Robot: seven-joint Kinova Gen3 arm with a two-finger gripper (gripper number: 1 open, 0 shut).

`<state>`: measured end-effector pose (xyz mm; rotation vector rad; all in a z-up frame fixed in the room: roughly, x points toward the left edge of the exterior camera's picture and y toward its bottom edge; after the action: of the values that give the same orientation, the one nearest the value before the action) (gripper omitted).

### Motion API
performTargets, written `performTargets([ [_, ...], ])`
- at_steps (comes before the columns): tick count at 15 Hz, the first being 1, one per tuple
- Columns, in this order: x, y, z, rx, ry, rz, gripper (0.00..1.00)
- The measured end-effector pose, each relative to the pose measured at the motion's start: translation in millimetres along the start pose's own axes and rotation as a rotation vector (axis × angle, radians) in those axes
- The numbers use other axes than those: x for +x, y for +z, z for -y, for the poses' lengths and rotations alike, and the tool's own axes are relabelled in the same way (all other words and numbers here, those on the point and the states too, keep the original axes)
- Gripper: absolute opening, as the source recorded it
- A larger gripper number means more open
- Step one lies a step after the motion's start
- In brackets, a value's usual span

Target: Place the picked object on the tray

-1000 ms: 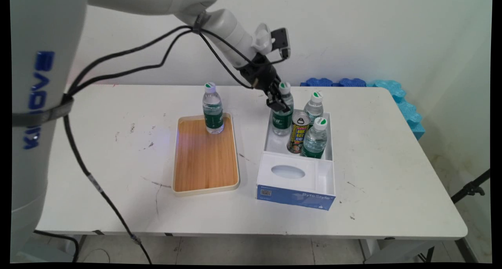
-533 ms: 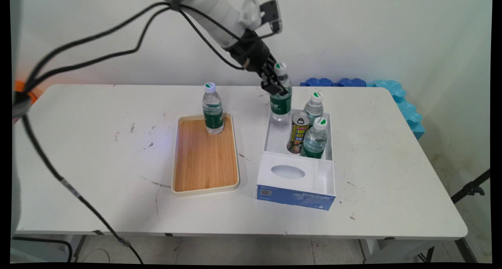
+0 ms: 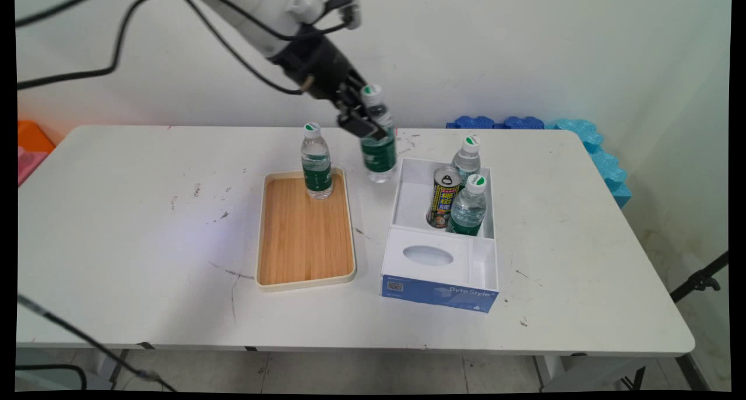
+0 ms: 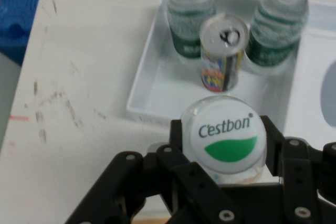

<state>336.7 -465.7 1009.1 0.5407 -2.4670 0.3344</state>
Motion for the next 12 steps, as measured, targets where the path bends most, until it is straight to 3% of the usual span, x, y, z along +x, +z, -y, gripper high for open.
performTargets([
  [6, -60, -42, -15, 0.001, -0.061, 0.05, 0.0],
  [12, -117, -58, -10, 0.045, -0.115, 0.082, 0.0],
])
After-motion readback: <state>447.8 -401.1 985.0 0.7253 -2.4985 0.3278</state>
